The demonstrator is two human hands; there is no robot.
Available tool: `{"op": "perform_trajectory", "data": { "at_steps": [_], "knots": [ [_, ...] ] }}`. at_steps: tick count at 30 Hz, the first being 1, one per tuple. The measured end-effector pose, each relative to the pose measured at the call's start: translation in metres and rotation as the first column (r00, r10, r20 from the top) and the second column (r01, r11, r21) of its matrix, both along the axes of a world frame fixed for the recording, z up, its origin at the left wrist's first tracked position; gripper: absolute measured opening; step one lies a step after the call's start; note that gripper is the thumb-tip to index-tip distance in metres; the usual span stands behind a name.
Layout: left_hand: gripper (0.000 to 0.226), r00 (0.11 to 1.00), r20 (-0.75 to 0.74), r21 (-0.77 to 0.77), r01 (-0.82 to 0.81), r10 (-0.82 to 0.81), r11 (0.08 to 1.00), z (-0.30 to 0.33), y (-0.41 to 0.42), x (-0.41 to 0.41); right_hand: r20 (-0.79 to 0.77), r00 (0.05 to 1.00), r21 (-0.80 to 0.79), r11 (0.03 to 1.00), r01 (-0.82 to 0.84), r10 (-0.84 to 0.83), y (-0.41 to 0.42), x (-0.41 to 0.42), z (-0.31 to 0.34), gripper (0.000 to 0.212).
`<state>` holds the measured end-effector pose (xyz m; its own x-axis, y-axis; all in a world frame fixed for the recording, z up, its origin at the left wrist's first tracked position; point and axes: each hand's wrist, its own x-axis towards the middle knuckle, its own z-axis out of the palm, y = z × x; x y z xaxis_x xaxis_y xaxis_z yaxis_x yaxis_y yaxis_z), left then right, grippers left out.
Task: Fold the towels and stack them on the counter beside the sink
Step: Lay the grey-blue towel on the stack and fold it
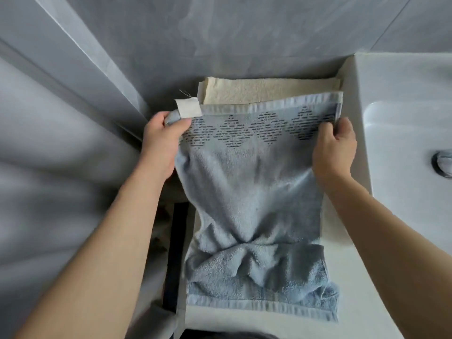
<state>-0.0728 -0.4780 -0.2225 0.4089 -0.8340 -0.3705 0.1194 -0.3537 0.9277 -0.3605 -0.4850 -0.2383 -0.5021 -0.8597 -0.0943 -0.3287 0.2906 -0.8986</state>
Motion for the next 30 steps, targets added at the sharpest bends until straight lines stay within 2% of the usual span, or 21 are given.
{"op": "perform_trajectory", "data": {
  "at_steps": [3, 7, 9, 13, 17, 21, 24, 26, 28, 30],
  "knots": [
    [0.016, 0.994, 0.081, 0.031, 0.077, -0.079, 0.997, -0.005, -0.053, -0.014, -0.157, 0.988, 0.028, 1.000, -0.005, 0.009, -0.044, -0.012, -0.002, 0.033],
    [0.011, 0.934, 0.331, 0.063, 0.123, -0.138, 0.990, -0.029, -0.112, -0.026, -0.373, 0.925, 0.139, 0.990, -0.024, 0.074, -0.088, -0.025, -0.014, 0.022],
    [0.015, 0.878, 0.447, 0.079, 0.151, -0.171, 0.985, -0.041, -0.136, -0.030, -0.426, 0.902, 0.167, 0.986, -0.002, 0.074, -0.104, -0.029, -0.021, 0.026],
    [0.008, 0.771, 0.605, 0.149, 0.133, -0.197, 0.980, -0.064, -0.169, -0.043, -0.464, 0.883, 0.183, 0.983, 0.028, 0.061, -0.125, -0.026, -0.039, 0.027],
    [0.017, 0.766, 0.632, 0.171, 0.006, -0.115, 0.985, -0.082, -0.179, -0.050, -0.482, 0.873, 0.156, 0.988, 0.010, 0.067, -0.140, -0.021, -0.055, 0.026],
    [0.018, 0.725, 0.685, 0.125, -0.020, -0.072, 0.992, -0.093, -0.178, -0.053, -0.562, 0.820, 0.153, 0.988, -0.019, 0.103, -0.146, -0.028, -0.068, 0.024],
    [0.021, 0.718, 0.683, 0.183, 0.008, -0.133, 0.983, -0.086, -0.178, -0.050, -0.553, 0.820, 0.223, 0.975, -0.022, 0.145, -0.150, -0.027, -0.074, 0.030],
    [0.025, 0.723, 0.668, 0.210, 0.044, -0.176, 0.977, -0.072, -0.173, -0.047, -0.518, 0.843, 0.220, 0.975, -0.031, 0.143, -0.149, -0.023, -0.072, 0.044],
    [0.035, 0.718, 0.681, 0.128, 0.078, -0.145, 0.989, -0.059, -0.151, -0.039, -0.539, 0.827, 0.203, 0.978, -0.056, 0.159, -0.130, -0.016, -0.061, 0.060],
    [0.046, 0.728, 0.684, 0.000, 0.060, -0.044, 0.998, -0.058, -0.108, -0.027, -0.534, 0.828, 0.163, 0.981, -0.100, 0.173, -0.089, -0.008, -0.051, 0.066]
  ]
}}
